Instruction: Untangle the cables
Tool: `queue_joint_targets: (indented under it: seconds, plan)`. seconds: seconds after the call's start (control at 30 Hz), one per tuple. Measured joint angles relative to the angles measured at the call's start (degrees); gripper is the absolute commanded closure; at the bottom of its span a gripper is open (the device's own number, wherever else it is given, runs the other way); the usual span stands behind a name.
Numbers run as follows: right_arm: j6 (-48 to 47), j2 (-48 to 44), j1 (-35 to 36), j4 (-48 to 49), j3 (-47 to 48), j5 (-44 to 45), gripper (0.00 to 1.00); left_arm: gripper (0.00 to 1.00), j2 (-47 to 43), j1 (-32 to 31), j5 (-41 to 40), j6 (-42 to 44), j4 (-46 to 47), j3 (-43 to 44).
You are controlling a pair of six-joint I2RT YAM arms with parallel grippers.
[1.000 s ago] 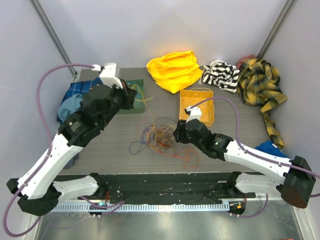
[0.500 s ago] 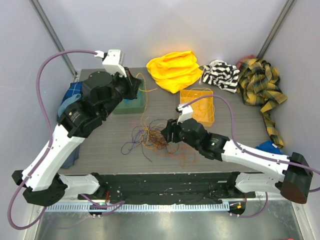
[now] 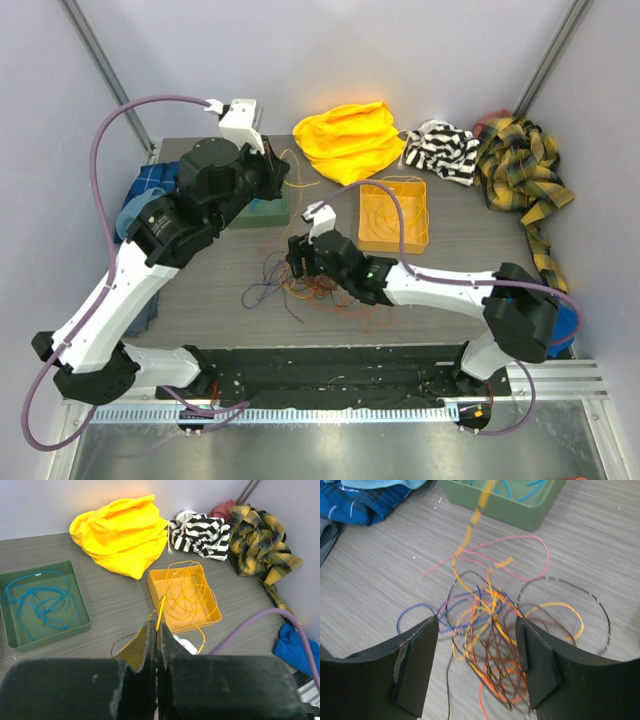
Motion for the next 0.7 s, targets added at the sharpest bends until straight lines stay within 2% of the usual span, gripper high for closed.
queue_joint_targets:
  seconds: [0.43,0.5,0.53,0.6,0.63,0.7]
  plan:
    - [-3.0,13.3,0.0,4.6,10.1,0.6,0.33,1.00,1.3,-0.8,0.0,0.0,-2.3,3.6]
    - [-3.4,14.7,0.0,4.8,11.5,1.1,0.45,1.00,1.3,-1.0,0.0,0.0,-2.4,3.6]
    - [-3.7,15.3,0.0,4.9,12.2,1.5,0.67,1.00,1.3,-1.0,0.0,0.0,-2.5,3.6]
    - [-4.1,16.1,-0.1,5.1,13.0,2.7,0.83,1.00,1.2,-1.1,0.0,0.0,-2.7,3.6]
    - [-4.1,16.2,-0.1,5.2,13.0,3.6,0.95,1.00,1.2,-1.2,0.0,0.0,-2.8,3.6]
    - [-4.3,16.2,-0.1,5.7,13.0,5.6,0.99,1.00,1.2,-1.2,0.0,0.0,-3.1,3.6]
